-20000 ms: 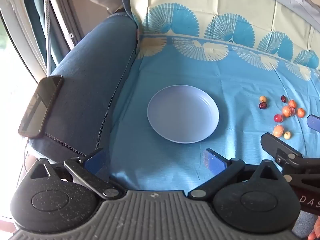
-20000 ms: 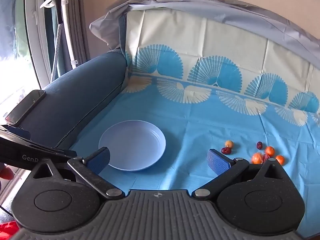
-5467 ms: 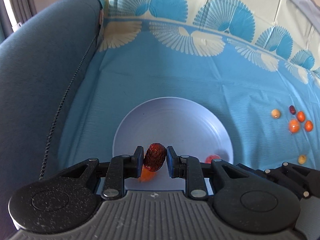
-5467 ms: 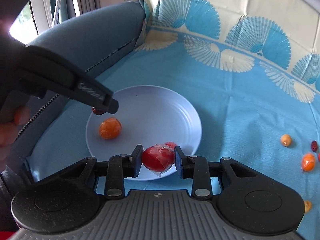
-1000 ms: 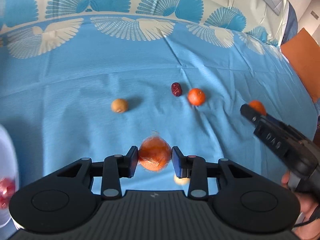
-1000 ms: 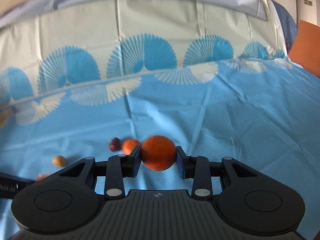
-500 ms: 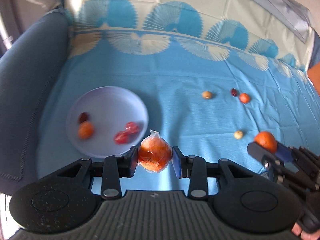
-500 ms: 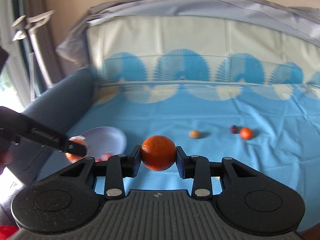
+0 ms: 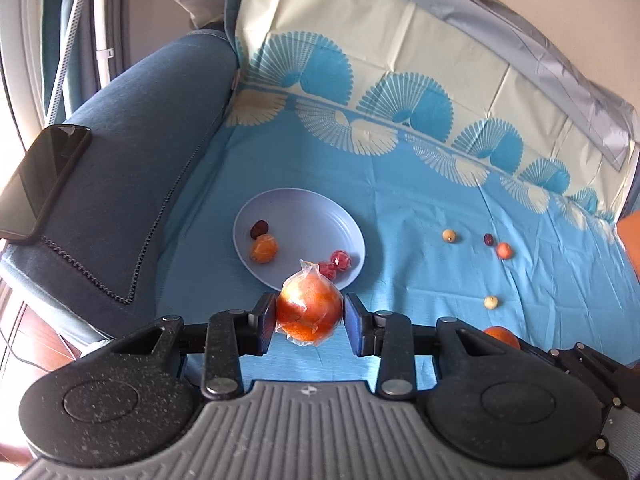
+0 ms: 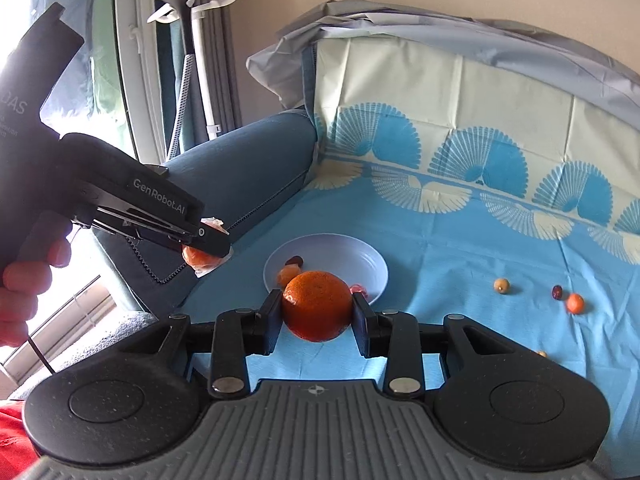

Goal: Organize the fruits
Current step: 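Carry both mandarins over the plate and open both grippers to drop them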

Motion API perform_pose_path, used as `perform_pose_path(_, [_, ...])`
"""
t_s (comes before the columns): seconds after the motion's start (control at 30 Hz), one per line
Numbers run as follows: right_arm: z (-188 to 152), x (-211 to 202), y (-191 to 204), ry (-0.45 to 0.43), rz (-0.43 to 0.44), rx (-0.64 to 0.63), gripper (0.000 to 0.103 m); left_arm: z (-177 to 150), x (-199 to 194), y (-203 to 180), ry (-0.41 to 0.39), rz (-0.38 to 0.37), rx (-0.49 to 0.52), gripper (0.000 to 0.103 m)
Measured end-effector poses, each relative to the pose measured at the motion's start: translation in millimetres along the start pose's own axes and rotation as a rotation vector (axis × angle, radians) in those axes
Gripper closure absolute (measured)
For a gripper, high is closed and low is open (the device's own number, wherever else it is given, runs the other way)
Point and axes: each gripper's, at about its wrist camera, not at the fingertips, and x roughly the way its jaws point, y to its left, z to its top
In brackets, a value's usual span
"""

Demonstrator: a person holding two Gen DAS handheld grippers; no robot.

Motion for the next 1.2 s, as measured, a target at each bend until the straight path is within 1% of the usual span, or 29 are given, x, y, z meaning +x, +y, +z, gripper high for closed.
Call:
perform_pose_path(0.27, [4.3, -3.0, 18.9, 0.005, -0.014, -0.064, 0.065, -2.5, -8.2, 24.6, -0.021, 0.002, -0.052, 0.063])
perform_pose_path(0.47, [6.4, -1.0, 21.9, 0.01, -0.016, -0.075, 0.065, 0.7, -8.4, 31.2, -0.03, 0.007, -0.069, 0.063])
perform_pose_path(0.77, [15.0, 10.7, 16.3, 0.011, -0.017, -0.075, 0.065, 5.2, -2.5, 36.8, -0.03, 0.006, -0.082, 0.063])
perform_pose_path(0.9, [19.2, 20.9, 12.5, 0.007, -0.037, -0.092, 0.065, 10.8, 6.2, 39.4, -0.021, 0.006, -0.086, 0.063])
perform_pose_path(1.2, [26.5, 53.8, -7.2, 0.057, -0.06, -0.041, 0.065, 26.6, 32.4, 43.1, -0.012, 0.014, -0.067, 0.063])
